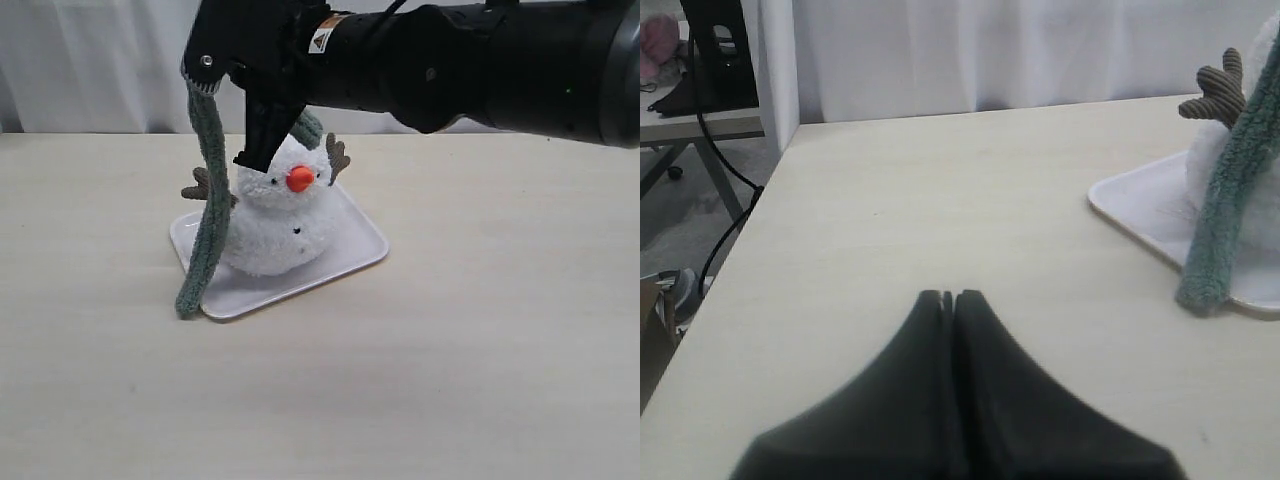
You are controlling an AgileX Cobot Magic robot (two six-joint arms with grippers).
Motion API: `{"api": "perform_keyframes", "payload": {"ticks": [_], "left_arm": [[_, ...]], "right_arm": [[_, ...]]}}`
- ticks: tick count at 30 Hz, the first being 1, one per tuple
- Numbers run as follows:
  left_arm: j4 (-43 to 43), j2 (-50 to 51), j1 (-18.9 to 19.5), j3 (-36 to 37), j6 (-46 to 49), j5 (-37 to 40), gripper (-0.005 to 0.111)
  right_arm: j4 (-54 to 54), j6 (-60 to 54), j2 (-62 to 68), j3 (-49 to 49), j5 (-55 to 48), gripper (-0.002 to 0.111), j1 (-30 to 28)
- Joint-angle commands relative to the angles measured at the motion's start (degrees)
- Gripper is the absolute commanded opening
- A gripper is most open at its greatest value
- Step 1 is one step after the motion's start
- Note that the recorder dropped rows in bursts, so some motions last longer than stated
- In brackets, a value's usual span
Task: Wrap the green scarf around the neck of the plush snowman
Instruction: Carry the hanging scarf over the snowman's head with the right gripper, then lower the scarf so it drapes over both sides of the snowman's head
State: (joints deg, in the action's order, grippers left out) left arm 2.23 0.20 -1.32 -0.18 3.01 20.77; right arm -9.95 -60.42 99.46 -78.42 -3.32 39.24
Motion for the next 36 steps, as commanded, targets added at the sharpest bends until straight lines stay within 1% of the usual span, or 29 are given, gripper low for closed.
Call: {"api": "perform_keyframes", "payload": {"ticks": [1, 6, 9, 11, 15, 18, 21, 23, 24, 25, 26, 28, 31, 36], "left_arm": [[0.04, -0.20, 0.10, 0.18, -0.20, -0.53, 0.000], [0.04, -0.20, 0.10, 0.18, -0.20, -0.53, 0.000], [0.04, -0.20, 0.10, 0.18, -0.20, -0.53, 0.000], [0.04, -0.20, 0.10, 0.18, -0.20, -0.53, 0.000], [0.04, -0.20, 0.10, 0.18, -0.20, -0.53, 0.000], [0.04, -0.20, 0.10, 0.18, -0.20, -0.53, 0.000], [0.04, -0.20, 0.10, 0.18, -0.20, -0.53, 0.000], [0.04, -0.20, 0.10, 0.18, -0.20, -0.53, 0.000], [0.04, -0.20, 0.10, 0.18, -0.20, -0.53, 0.000], [0.04, -0.20, 0.10, 0.18, -0.20, -0.53, 0.000], [0.04, -0.20, 0.10, 0.18, -0.20, -0.53, 0.000], [0.04, -0.20, 0.10, 0.18, -0.20, -0.53, 0.000], [0.04, -0.20, 0.10, 0.18, -0.20, -0.53, 0.000], [0.04, -0.20, 0.10, 0.18, -0.20, -0.53, 0.000]], "right_arm": [[0.21, -0.84, -3.95, -0.10, -1.86, 0.004, 0.22], [0.35, -0.83, -9.33, -0.10, -12.47, 0.004, 0.22], [0.35, -6.06, -11.90, -0.10, -20.70, 0.004, 0.22], [0.82, -6.66, -13.03, -0.10, -23.86, 0.004, 0.22], [8.67, -5.56, -13.51, -0.10, -27.42, 0.004, 0.22], [15.39, -1.11, -12.23, -0.10, -27.05, 0.004, -0.06], [23.06, 4.86, -9.23, -0.10, -22.61, 0.004, -0.06], [26.30, 5.86, -6.25, -0.10, -16.11, 0.004, -0.06], [27.58, 5.86, -4.24, -0.10, -10.29, 0.004, -0.06], [27.35, 5.86, -3.45, -0.10, -7.91, 0.004, -0.06], [27.34, 6.29, -1.51, -0.10, -2.53, 0.004, -0.06], [27.34, 6.29, 1.15, -0.21, 2.97, 0.004, -1.12], [26.92, 6.43, 4.27, -0.21, 5.34, 0.004, -3.59], [26.73, 13.64, 6.34, -0.21, 11.42, 0.004, -7.39]]}}
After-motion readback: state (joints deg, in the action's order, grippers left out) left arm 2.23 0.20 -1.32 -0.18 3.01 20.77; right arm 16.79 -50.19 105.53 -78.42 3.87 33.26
